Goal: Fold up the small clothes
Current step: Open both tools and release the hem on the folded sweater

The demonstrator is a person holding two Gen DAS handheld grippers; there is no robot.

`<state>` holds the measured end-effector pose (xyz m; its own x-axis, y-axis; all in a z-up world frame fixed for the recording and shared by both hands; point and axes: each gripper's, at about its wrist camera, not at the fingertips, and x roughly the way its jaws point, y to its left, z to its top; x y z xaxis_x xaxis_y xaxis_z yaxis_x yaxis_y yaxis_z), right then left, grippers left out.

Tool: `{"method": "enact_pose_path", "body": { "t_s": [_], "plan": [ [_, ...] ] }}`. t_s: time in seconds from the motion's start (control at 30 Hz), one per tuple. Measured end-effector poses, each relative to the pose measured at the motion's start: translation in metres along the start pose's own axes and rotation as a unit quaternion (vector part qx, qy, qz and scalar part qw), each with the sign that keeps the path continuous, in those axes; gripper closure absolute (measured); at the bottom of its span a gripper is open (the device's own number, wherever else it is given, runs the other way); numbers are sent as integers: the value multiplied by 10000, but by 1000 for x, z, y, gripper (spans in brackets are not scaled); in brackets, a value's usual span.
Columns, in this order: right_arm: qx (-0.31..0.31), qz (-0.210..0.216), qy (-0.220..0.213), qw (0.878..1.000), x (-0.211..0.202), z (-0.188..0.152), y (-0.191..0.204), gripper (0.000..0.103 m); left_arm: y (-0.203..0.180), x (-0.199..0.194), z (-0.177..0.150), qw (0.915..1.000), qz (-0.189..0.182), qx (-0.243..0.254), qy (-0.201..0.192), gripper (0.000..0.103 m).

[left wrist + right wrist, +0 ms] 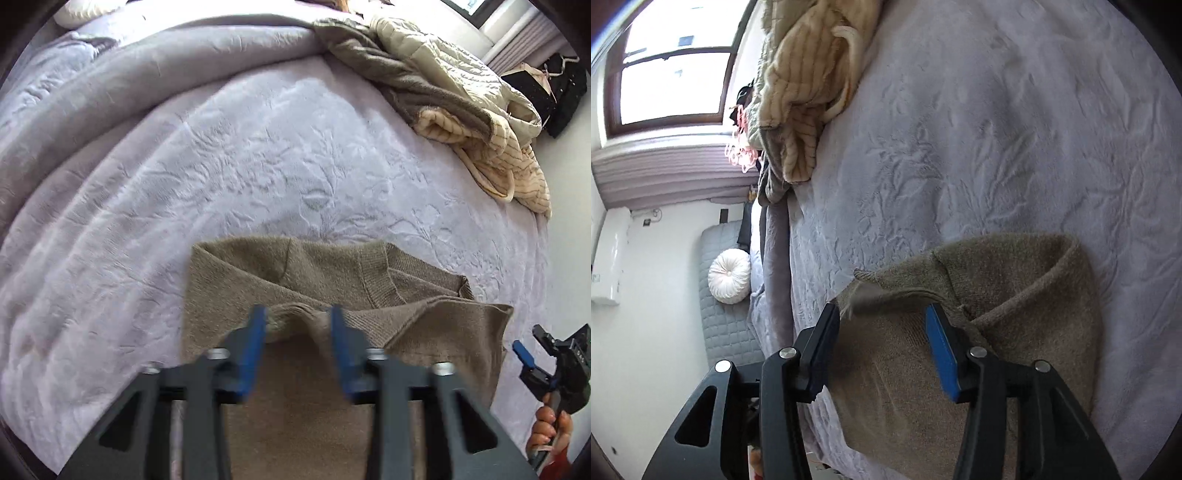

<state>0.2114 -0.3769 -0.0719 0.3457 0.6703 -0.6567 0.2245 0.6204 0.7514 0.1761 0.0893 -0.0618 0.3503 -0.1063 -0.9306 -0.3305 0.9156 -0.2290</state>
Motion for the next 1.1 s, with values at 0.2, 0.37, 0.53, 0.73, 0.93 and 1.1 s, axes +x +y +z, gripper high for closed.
{"method": "enact_pose_path", "body": {
  "t_s": [0.2, 0.37, 0.53, 0.73, 0.93, 1.1],
  "plan": [
    [-796, -574, 280, 9948, 8, -6, 23, 85, -7, -1, -3, 9984, -422, 381, -11, 14],
    [-1048, -914, 577, 9886, 39, -15, 22, 86, -27, 38, -13, 9950, -661, 558, 489, 14],
    [-973, -1334, 630, 9843, 60, -11, 4, 86, -31, 80, -2, 9976, -159, 494, 455, 14],
    [-711, -1226, 474, 9888, 52, 0, -15, 90, -8, 98, 15, 9989, -135, 55, 435, 14],
    [-649, -1239, 385, 9894, 37, -4, -20, 86, 10, 84, 18, 9985, 391, -99, 383, 14],
    [-664, -1378, 329, 9877, 14, -10, -27, 85, 33, 59, 0, 9977, 506, -189, 422, 14]
  ]
}}
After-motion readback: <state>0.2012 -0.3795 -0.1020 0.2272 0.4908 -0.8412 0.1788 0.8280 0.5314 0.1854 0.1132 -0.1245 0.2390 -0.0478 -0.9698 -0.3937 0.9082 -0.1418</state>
